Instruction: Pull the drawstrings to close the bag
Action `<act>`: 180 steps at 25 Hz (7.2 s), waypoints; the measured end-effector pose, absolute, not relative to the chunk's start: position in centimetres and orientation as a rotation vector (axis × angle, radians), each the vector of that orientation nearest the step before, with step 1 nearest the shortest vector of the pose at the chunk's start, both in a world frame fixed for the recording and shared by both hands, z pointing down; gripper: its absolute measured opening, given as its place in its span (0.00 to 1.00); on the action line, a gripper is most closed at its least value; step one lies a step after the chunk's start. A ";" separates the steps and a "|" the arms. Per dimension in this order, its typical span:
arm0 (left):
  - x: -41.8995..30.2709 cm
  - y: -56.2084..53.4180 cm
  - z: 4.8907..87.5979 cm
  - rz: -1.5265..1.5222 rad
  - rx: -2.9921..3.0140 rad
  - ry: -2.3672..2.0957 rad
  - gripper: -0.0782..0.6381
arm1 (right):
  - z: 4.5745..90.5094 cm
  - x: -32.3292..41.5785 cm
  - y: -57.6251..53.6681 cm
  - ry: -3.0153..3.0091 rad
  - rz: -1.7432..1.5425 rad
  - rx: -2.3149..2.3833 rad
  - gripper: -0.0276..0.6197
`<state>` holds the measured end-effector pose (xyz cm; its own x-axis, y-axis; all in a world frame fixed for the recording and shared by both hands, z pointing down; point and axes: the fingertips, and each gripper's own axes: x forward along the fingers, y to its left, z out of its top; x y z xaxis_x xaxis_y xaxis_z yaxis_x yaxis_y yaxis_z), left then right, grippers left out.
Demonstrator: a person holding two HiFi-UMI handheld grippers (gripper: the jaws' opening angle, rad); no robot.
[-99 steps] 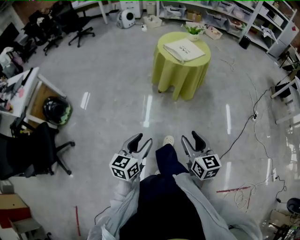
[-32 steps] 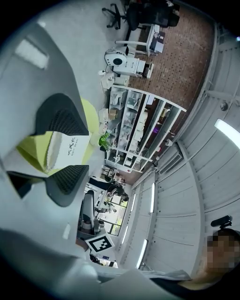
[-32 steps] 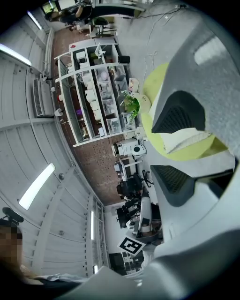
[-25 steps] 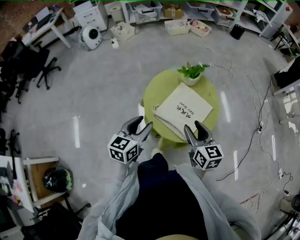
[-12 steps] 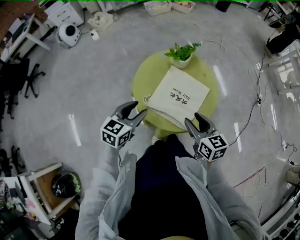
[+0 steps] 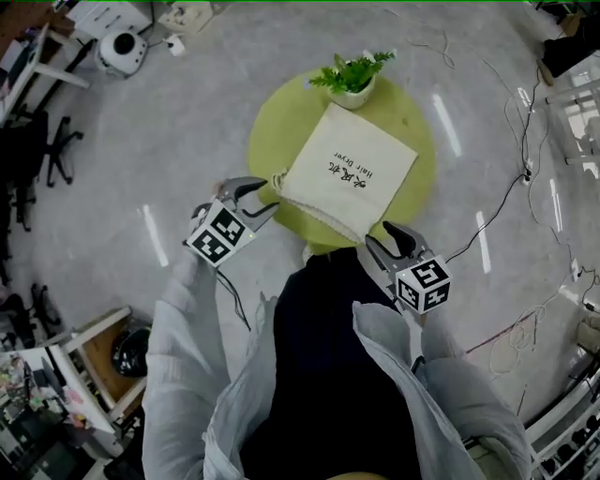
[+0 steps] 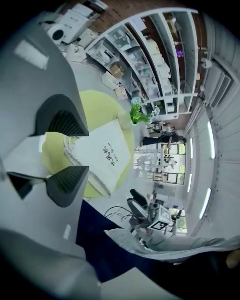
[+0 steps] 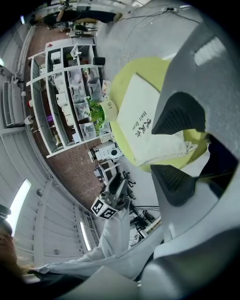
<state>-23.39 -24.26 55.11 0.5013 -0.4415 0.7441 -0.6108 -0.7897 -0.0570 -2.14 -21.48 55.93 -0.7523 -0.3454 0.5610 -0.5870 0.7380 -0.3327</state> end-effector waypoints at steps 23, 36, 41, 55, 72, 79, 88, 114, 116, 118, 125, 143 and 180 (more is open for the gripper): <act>-25.2 -25.1 65.1 2.261 2.784 0.199 0.42 | 62.7 -3.6 -17.2 -2.152 0.386 0.554 0.39; -24.5 -26.4 66.1 2.277 2.802 0.034 0.20 | 63.9 -3.1 -17.9 -2.070 0.401 0.643 0.31; -24.8 -25.7 66.3 2.269 2.777 -0.045 0.16 | 64.6 -2.7 -17.1 -2.032 0.383 0.639 0.30; -26.4 -24.7 64.7 2.182 2.687 -0.244 0.15 | 65.8 -3.4 -17.1 -2.006 0.267 0.561 0.08; -27.3 -25.7 62.6 2.229 2.506 -0.559 0.15 | 63.2 0.9 -19.7 -1.701 -0.086 0.502 0.07; -27.8 -26.3 62.5 2.316 2.428 -0.648 0.16 | 62.4 4.1 -21.8 -1.580 -0.202 0.487 0.07; -28.6 -26.1 63.0 2.350 2.380 -0.651 0.16 | 62.3 6.6 -22.6 -1.491 -0.262 0.454 0.07; -32.1 -28.0 62.1 2.484 2.223 -0.777 0.15 | 61.4 12.7 -23.8 -1.334 -0.248 0.445 0.07; -32.4 -27.8 62.4 2.477 2.191 -0.778 0.15 | 61.4 13.1 -23.6 -1.324 -0.253 0.444 0.07; -33.0 -27.7 62.6 2.483 2.167 -0.784 0.15 | 61.3 13.4 -23.6 -1.319 -0.274 0.443 0.07; -34.5 -27.6 62.6 2.564 2.133 -0.791 0.15 | 60.9 14.8 -23.2 -1.316 -0.241 0.445 0.07; -33.4 -26.0 63.2 2.349 2.067 -0.655 0.16 | 60.9 14.7 -21.8 -1.368 -0.009 0.440 0.07; -12.4 -32.6 57.1 1.028 2.397 -0.886 0.17 | 59.1 -2.8 -29.7 -2.051 0.608 1.030 0.07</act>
<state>-12.39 -32.58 57.14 0.5324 -0.3981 0.7470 -0.6798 -0.7269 0.0971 -2.76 -29.69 59.11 -0.3963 -0.4670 0.7905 -0.8222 0.5636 -0.0792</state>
